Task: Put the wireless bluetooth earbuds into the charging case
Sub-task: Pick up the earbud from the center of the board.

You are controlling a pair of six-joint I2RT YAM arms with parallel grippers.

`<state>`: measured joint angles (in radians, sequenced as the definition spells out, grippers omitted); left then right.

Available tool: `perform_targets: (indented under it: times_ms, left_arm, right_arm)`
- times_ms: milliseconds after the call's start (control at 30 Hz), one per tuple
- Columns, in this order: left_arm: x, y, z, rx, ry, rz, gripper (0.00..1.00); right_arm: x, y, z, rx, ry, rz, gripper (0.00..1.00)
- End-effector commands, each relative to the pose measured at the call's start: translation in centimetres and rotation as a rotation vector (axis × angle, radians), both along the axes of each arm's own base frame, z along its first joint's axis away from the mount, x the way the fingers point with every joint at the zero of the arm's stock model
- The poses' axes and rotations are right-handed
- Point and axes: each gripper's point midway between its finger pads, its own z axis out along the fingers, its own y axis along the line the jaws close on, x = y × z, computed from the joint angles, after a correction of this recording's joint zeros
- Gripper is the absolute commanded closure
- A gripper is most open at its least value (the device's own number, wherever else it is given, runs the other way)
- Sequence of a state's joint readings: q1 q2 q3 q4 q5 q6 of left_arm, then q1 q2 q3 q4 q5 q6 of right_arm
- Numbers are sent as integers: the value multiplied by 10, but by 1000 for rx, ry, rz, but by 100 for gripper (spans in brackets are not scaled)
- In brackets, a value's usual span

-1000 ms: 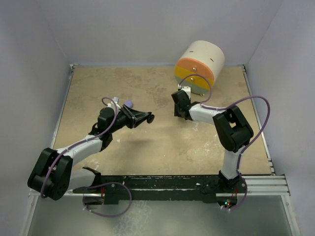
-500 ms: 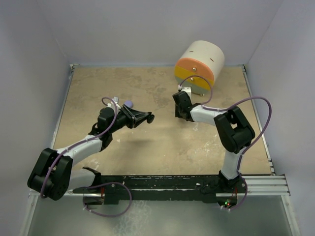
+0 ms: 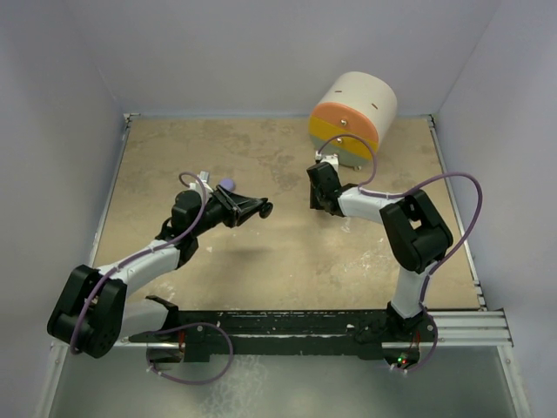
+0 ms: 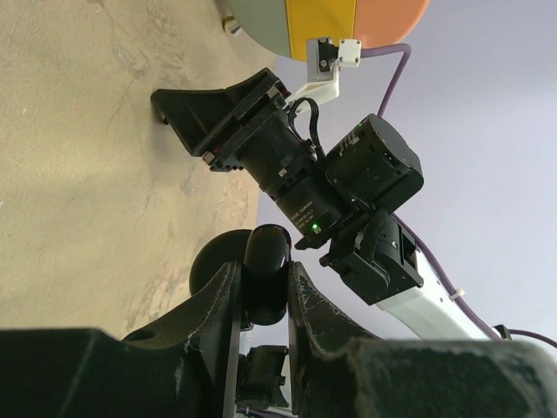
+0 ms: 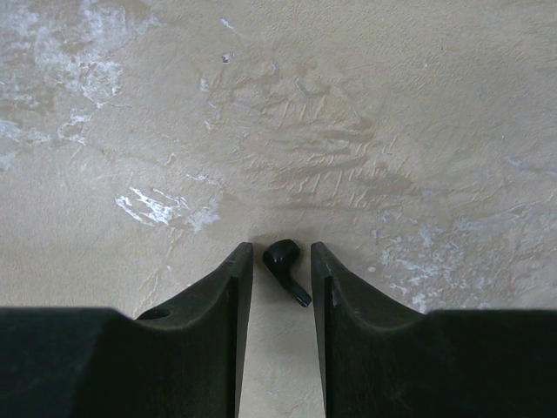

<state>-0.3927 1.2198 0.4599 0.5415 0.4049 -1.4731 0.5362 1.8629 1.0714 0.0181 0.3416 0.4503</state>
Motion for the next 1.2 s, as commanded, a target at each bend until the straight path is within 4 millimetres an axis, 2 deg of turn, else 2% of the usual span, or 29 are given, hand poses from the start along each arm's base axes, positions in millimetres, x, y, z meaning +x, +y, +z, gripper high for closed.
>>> perform_targets:
  times_ms: [0,600,1000,1167]
  left_arm:
    - [0,2,15,-6,-66,0,100]
    - [2,3,11,-4,-59,2,100]
    - [2,3,10,-6,-58,4,100]
    - [2,3,9,-5,-56,3,100]
  right_arm:
    - [-39,-9,-39,-49,172,57,65]
    - [-40,-11,-50,-57,192,64,69]
    - [-41,-18,-50,-80,198,42,76]
    - [-39,-20,-47,-90,192,33,83]
